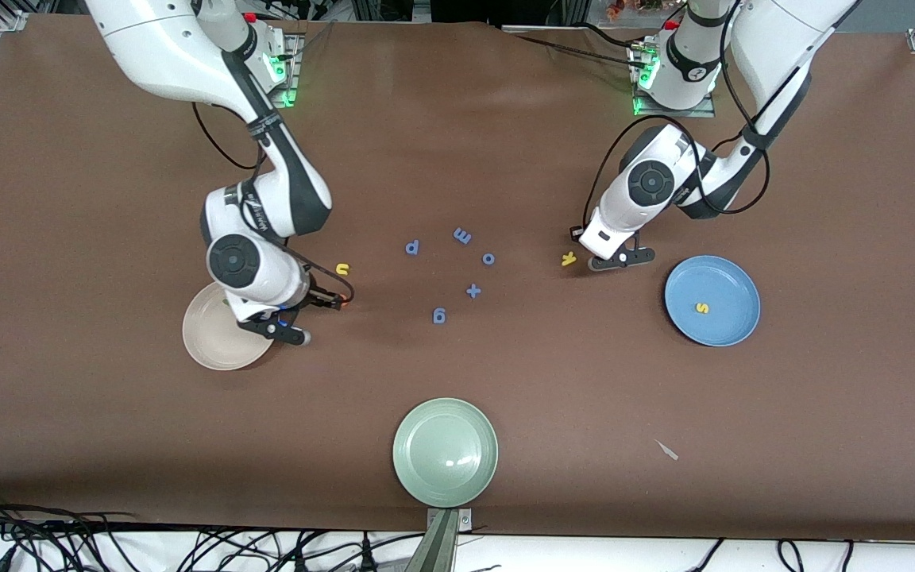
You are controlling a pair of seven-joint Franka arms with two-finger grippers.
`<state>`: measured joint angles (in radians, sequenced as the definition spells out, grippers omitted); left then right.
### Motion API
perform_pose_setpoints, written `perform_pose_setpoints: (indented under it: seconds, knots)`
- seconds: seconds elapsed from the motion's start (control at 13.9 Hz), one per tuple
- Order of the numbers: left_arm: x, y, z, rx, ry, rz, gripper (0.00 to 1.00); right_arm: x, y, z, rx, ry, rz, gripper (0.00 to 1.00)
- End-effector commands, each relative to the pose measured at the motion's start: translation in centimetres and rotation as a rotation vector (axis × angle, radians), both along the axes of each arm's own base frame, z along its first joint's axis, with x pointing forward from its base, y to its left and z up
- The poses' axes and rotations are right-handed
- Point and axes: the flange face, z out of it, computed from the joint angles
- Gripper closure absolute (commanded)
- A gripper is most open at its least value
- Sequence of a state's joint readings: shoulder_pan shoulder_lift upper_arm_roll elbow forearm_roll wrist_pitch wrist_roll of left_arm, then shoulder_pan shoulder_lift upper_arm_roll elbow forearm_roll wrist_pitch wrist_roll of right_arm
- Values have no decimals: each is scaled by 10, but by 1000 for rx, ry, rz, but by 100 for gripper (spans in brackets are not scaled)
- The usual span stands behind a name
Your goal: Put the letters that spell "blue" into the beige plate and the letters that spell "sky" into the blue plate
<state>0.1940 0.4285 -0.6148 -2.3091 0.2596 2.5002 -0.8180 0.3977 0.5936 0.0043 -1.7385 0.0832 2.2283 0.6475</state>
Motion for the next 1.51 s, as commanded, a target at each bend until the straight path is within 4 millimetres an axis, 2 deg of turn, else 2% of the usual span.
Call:
perform_pose_setpoints:
  seconds: [0.0,0.22,0.29,0.36,0.43,0.65,0.79,0.93,1.01,1.36,1.44]
  knots:
    - [20,31,38,66,-36,29,100,-11,20,-16,6,-16,-28,28]
    - [54,54,68,100,6,18,100,-20,17,-32,0,-34,-18,28]
    - [63,72,73,95,3,23,100,-24,19,-38,-1,-44,-11,28]
    - [72,100,75,85,2,17,100,-27,17,-42,1,-54,-9,28]
    - [76,125,74,72,8,-10,100,-28,17,-44,3,-60,-10,28]
    - [78,161,56,60,37,-31,100,-27,16,-44,3,-65,-9,28]
    - [82,202,42,75,35,-60,100,-26,15,-44,3,-69,-4,31]
    - [86,205,31,46,6,-74,100,-29,11,-50,-1,-93,7,33]
    - [86,203,28,41,6,-78,100,-29,11,-50,3,-103,7,37]
    - [95,205,37,36,-8,-82,49,-24,5,-45,2,-109,8,82]
    - [99,203,42,32,-19,-76,45,-20,-1,-40,1,-116,7,86]
